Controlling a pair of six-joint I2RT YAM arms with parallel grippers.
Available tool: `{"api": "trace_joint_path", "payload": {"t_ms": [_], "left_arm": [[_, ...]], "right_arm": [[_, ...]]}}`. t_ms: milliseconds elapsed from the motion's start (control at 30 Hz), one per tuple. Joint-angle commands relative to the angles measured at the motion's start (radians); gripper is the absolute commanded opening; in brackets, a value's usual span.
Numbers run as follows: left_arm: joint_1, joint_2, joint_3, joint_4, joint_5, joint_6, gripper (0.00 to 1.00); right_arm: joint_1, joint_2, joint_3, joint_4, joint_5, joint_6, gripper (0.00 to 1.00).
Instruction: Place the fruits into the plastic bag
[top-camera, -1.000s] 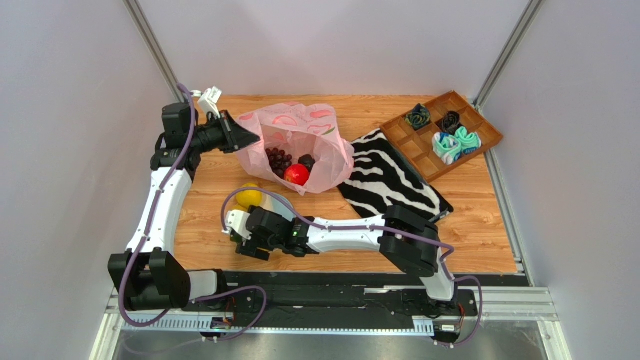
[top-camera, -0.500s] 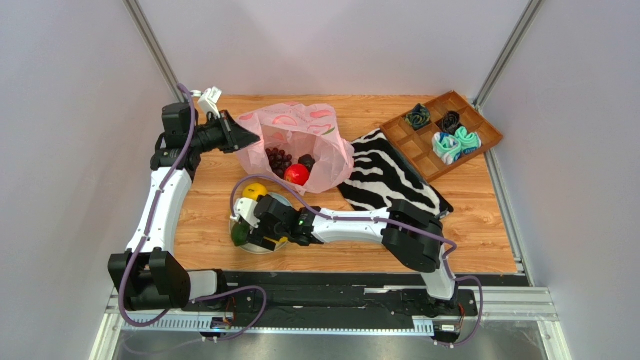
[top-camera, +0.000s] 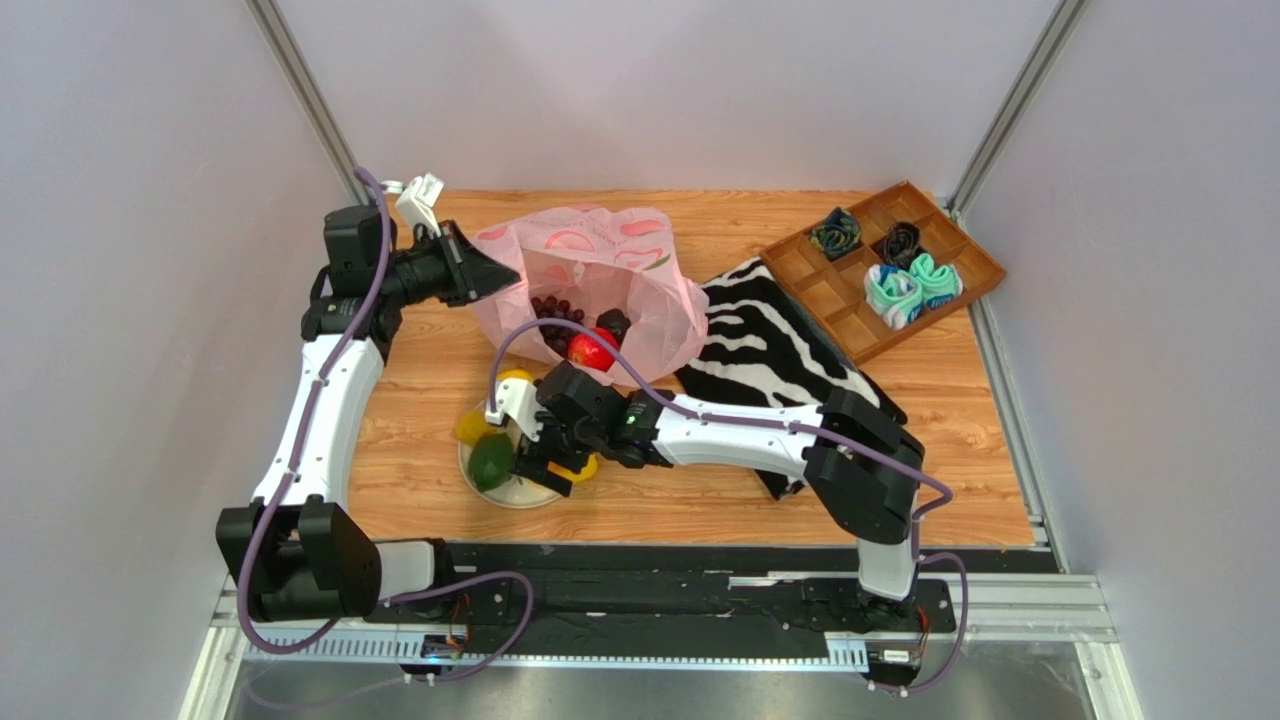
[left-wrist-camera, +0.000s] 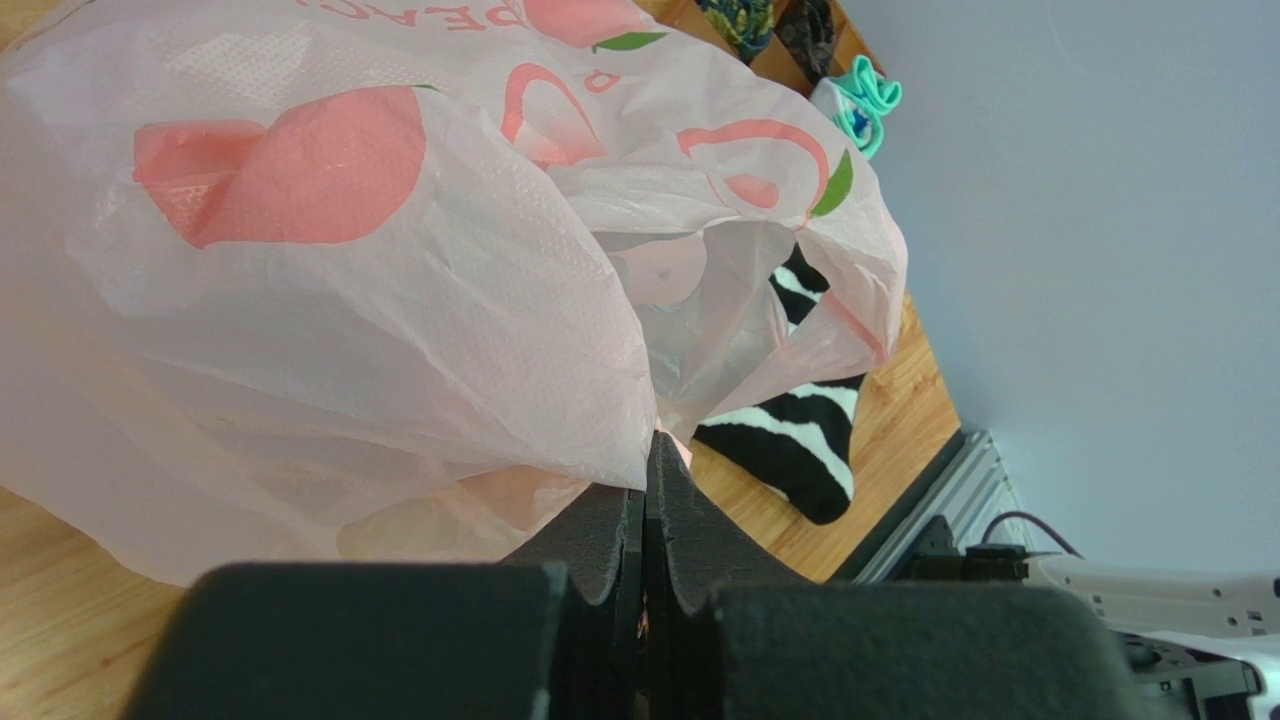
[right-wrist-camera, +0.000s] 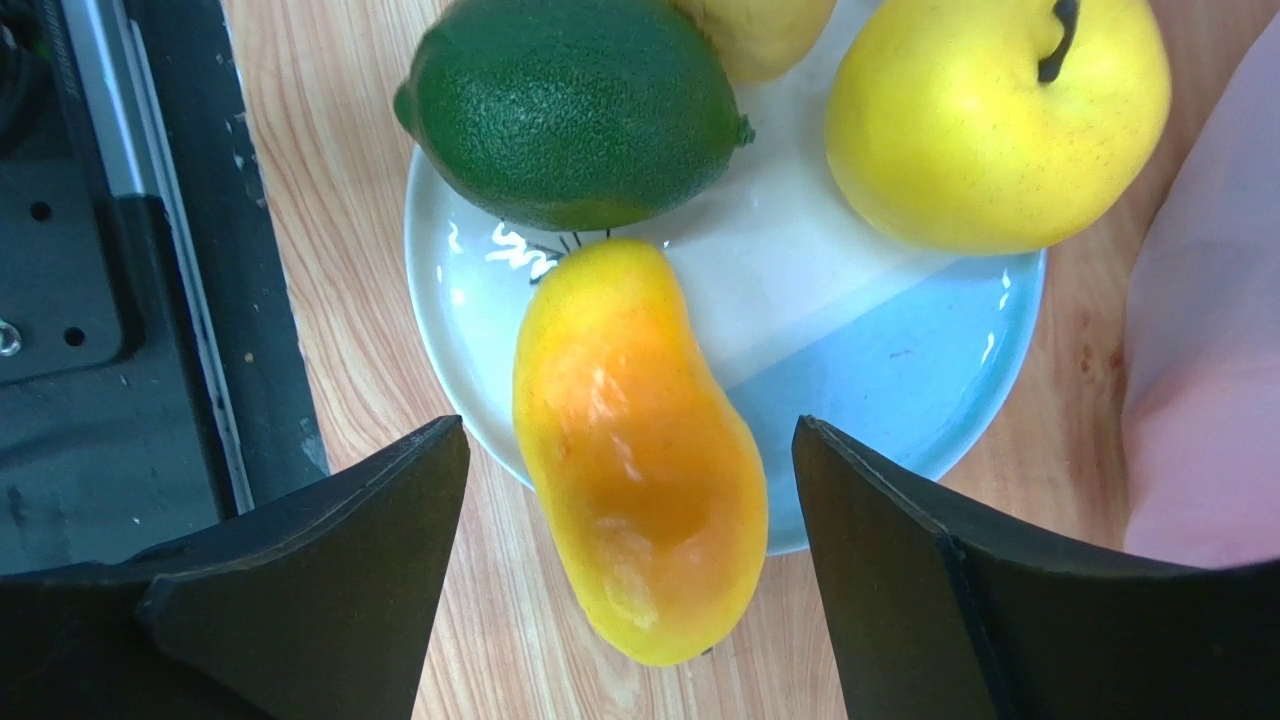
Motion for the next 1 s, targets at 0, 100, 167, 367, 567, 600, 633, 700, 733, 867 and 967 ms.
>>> {"api": "trace_joint_path", "payload": {"t_ms": [0,100,167,367,567,600,633,700,733,867,967], "left_arm": [[0.001,-0.003,0.013,0.041,0.007,-0.002,0.0],[0.001,-0.002,0.013,0.04,0.008,-0.002,0.0],[0.002,0.0,0.013,0.04,0.008,-0.002,0.0],[0.002,0.003,0.013,0.04,0.008,-0.002,0.0],[0.001,0.0,0.013,0.04,0.007,-0.002,0.0],[0.002,0.0,0.013,0.04,0.007,-0.002,0.0],[0.001,0.0,0.015,0.04,0.008,-0.002,0.0],[0.001,-0.002,0.016,0.04,0.008,-0.002,0.0],[0.002,-0.002,0.015,0.04,0.01,-0.002,0.0],[0.001,-0.003,0.015,0.041,0.01,-0.004,0.0],[0.002,-0.005,0.015,0.041,0.011,-0.002,0.0]], "right_arm": [[-0.007,0.02,0.01,-0.039,-0.035,-0.031,0.85],[-0.01,0.037,0.022,-0.052,-0.029,-0.042,0.85],[-0.008,0.051,0.022,-0.052,-0.027,-0.048,0.85],[-0.013,0.09,0.01,-0.023,0.023,-0.06,0.84],[-0.02,0.094,-0.006,0.022,0.039,-0.054,0.8],[-0.02,0.093,-0.007,0.027,0.039,-0.054,0.79],[-0.02,0.093,-0.009,0.028,0.04,-0.054,0.77],[-0.02,0.082,-0.013,0.03,0.051,-0.057,0.69],[-0.02,0.077,-0.021,0.03,0.06,-0.06,0.58],[-0.02,0.038,-0.052,0.037,0.072,-0.063,0.42],[-0.027,-0.004,-0.084,0.048,0.039,-0.048,0.36]]}}
